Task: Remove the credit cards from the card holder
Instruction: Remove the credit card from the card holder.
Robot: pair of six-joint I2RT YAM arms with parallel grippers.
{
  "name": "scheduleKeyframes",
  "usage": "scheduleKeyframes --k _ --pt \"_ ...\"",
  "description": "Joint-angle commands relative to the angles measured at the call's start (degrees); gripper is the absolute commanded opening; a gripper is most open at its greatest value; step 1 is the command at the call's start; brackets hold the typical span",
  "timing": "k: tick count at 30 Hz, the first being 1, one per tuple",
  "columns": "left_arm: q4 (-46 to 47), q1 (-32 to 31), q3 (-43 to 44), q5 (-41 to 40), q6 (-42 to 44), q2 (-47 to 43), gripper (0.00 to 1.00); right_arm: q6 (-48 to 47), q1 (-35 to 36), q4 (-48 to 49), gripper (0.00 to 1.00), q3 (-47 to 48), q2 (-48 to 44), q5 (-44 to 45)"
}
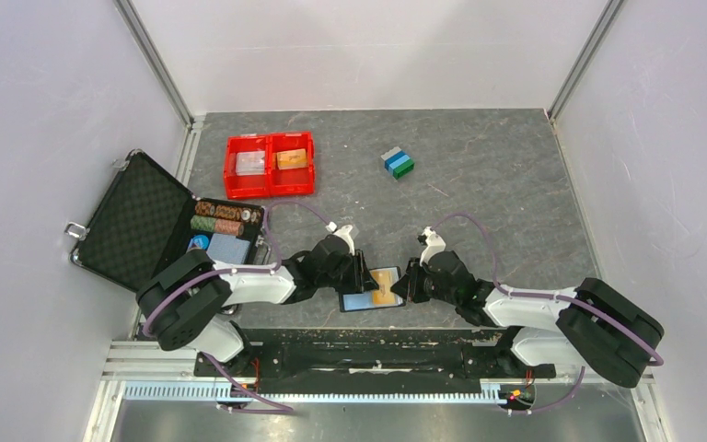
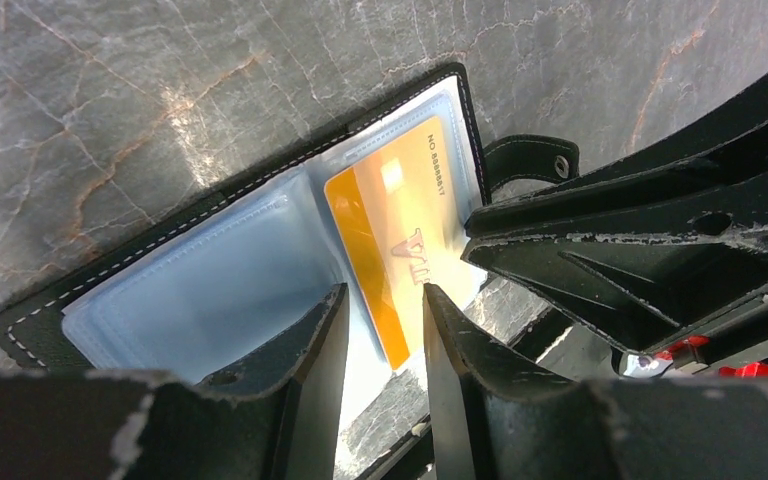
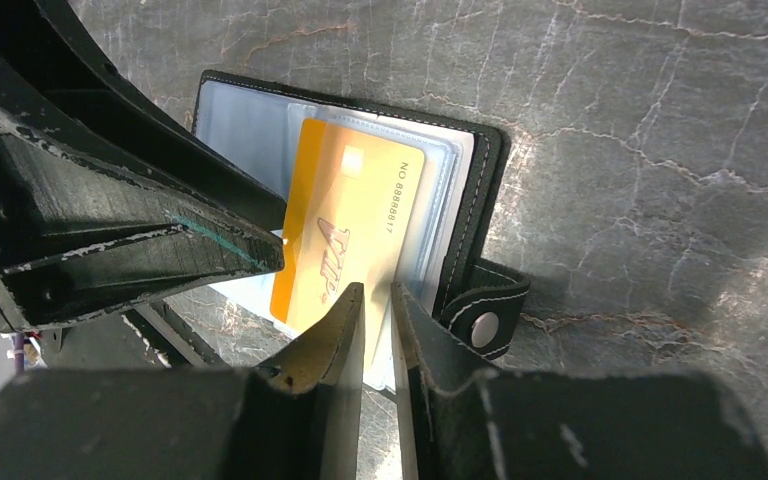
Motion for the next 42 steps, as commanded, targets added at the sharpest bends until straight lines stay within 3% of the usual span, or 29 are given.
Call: scheduleKeyframes --k 1,11,18,22,26,33,37,42 --pt "3.4 -1.0 -1.0 0.6 -3.0 0.6 0.40 0.2 0.2 -0.9 0.18 -1.6 1.1 -0.8" --pt "9.6 -1.1 -3.4 3.0 -7.1 0.1 0.34 0.5 0.2 -0.5 0.17 -2.1 1.2 -0.7" --pt "10.1 -1.1 -3.6 1.7 -8.1 -2.6 0.19 0.7 0.1 -0.2 0.15 -2.2 2.0 -0.3" --pt "15.3 -1.2 -5.8 2.0 -10.0 -3.1 0.12 1.1 0.1 1.7 0.12 -2.8 2.9 -1.7" --pt "18.1 -1.2 -6.7 1.9 -10.4 -3.0 0.14 1.3 0.1 2.4 0.09 -2.9 2.8 -2.5" --pt "22.3 -1.2 -7.7 1.6 -10.5 -2.1 0.28 1.6 0.1 3.3 0.07 -3.1 3.3 -3.7" --pt "22.4 -1.2 -7.5 1.8 -10.7 -1.6 0.27 1.9 0.1 3.5 0.07 -3.2 3.3 -3.5" --pt "20.9 -1.2 -7.5 0.8 -11.5 -1.6 0.14 2.4 0.0 3.2 0.06 -3.4 2.8 -2.5"
